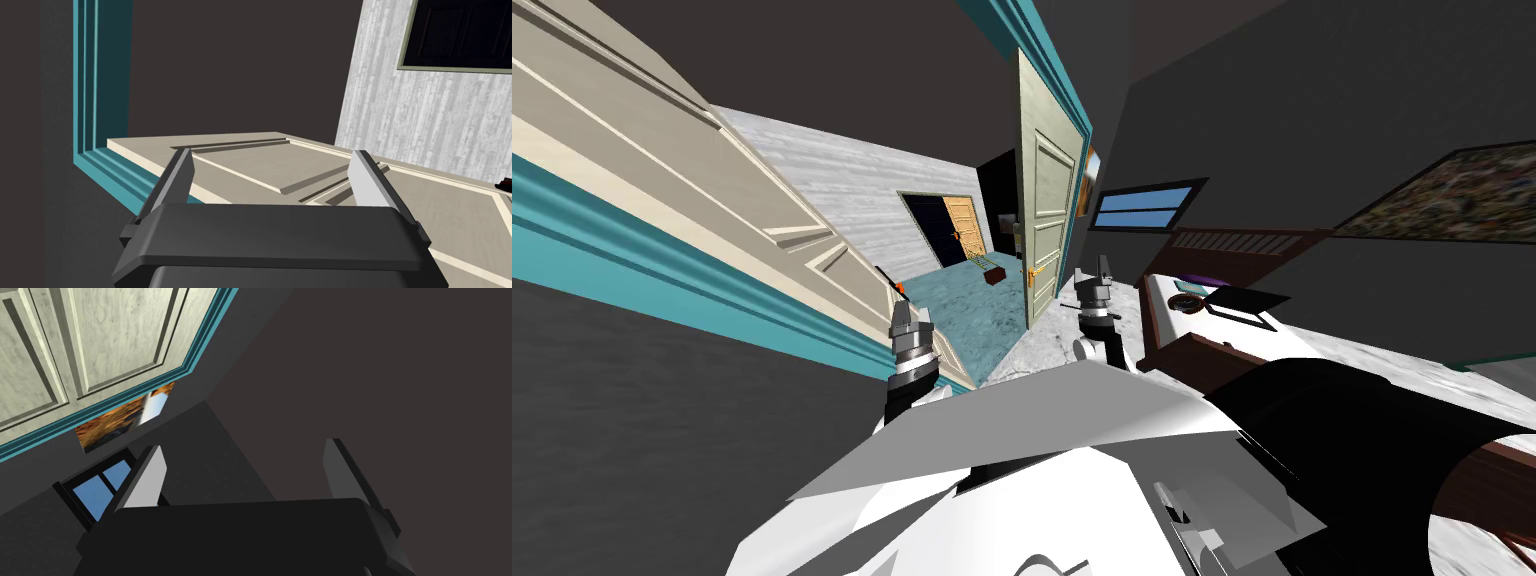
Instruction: Push the door open
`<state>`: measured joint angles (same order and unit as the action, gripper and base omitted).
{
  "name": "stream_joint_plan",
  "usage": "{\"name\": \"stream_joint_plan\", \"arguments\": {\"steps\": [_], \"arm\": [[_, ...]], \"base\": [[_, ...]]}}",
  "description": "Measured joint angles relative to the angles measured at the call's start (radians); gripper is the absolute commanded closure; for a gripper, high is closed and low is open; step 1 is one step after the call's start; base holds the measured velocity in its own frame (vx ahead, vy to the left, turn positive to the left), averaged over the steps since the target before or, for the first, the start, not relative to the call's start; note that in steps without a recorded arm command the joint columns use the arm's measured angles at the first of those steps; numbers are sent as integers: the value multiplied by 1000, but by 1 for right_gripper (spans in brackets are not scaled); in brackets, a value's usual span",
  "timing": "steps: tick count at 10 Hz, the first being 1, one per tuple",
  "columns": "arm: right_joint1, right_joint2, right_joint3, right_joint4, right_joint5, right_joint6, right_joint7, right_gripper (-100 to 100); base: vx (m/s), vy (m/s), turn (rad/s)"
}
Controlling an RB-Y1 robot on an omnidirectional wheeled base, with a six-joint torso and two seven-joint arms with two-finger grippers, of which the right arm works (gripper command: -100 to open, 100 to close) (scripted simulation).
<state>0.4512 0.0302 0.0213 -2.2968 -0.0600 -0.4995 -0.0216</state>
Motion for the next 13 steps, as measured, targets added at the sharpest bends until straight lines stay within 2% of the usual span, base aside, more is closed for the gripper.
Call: {"name": "stream_joint_plan", "arguments": {"steps": [5,8,10,11,12,13], "arm": [[-42,-69,38,108,-24,-8,-30,-100],[-76,-118,61,175,-43,-3,-53,-100],[-90,-139,72,214,-51,-9,-63,-100],[-112,-152,82,244,-56,-5,-68,-100],[-124,-172,92,271,-64,-6,-77,-100],[-130,-182,96,294,-67,-11,-83,-100]], "base": [[77,-98,98],[45,-80,91],[39,-60,92],[50,-92,133],[42,-82,50],[51,-65,80]]}}
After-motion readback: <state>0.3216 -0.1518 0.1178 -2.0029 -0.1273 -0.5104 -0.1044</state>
